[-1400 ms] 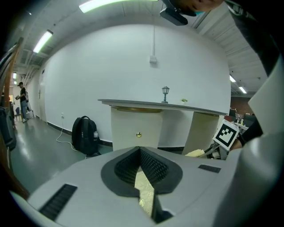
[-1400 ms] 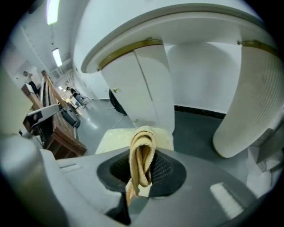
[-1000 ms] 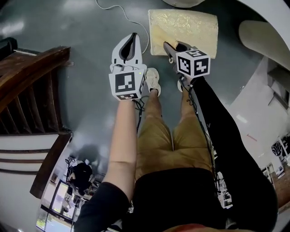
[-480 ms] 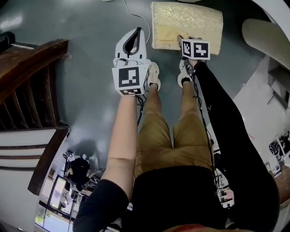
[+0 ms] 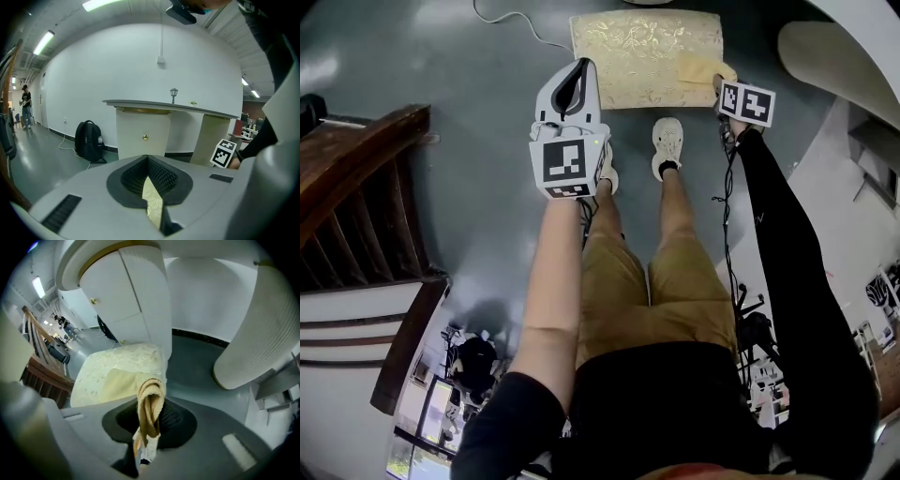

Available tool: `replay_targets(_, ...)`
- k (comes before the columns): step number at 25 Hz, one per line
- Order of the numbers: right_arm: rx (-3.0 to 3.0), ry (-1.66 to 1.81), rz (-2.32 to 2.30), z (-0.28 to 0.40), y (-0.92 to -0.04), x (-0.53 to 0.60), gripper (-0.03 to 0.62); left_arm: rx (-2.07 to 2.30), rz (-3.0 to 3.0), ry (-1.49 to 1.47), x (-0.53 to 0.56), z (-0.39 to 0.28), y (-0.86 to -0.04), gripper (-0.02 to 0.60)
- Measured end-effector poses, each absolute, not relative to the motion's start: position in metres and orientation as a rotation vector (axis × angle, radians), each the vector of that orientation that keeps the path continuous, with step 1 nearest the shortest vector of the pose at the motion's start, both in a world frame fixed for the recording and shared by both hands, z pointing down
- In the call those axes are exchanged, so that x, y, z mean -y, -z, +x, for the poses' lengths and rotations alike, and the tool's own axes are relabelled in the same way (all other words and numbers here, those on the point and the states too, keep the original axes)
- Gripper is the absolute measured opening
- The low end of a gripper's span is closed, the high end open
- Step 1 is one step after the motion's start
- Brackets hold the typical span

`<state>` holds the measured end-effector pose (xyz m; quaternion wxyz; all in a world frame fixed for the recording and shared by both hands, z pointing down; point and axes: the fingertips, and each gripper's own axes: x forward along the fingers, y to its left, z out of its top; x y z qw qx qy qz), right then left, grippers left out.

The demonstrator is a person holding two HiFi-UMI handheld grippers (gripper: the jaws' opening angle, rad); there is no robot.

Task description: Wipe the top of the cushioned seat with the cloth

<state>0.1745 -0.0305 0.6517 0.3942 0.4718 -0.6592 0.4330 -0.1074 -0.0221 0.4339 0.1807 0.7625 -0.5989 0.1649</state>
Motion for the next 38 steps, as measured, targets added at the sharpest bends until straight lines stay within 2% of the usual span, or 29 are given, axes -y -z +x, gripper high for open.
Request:
replay_targets(7, 1.487, -1.008, 1.416, 0.298, -0.639, 0.041, 0.058, 1.649, 2.182, -0.488, 0.03, -0.067, -0.432, 0.008)
replay_targets(13, 1.625, -0.952, 1.468, 0.298, -0.601, 0.032, 0.058, 1.63, 2.216, -0.484, 0.028, -0.058, -0.426, 0.008)
replay_targets(17, 1.767, -0.962, 1.425, 0.255, -0.579, 0.02, 0.058, 1.633, 2.218, -0.478, 0.027, -0.065, -0.424, 0.008)
replay_targets(22, 1.918, -1.001, 1.332, 0.166, -0.559, 0.002, 0.057, 1.653, 2.209, -0.481, 0.013, -0.094, -0.421, 0.008)
replay_targets(32, 2.173, -1.244, 0.758, -0.08, -0.56, -0.072, 0.057, 1.725, 2.142, -0.499, -0.027, -0.175, -0.414, 0.008)
replay_targets(35, 2.096, -1.292, 0.709, -0.11, -0.588, -0.085, 0.058, 1.725, 2.126, -0.515, -0.038, -0.186, -0.421, 0.008)
replay_targets(38, 1.973, -1.238, 0.785, -0.104, -0.62, -0.084, 0.057, 1.732, 2.107, -0.515, -0.045, -0.194, -0.423, 0.008)
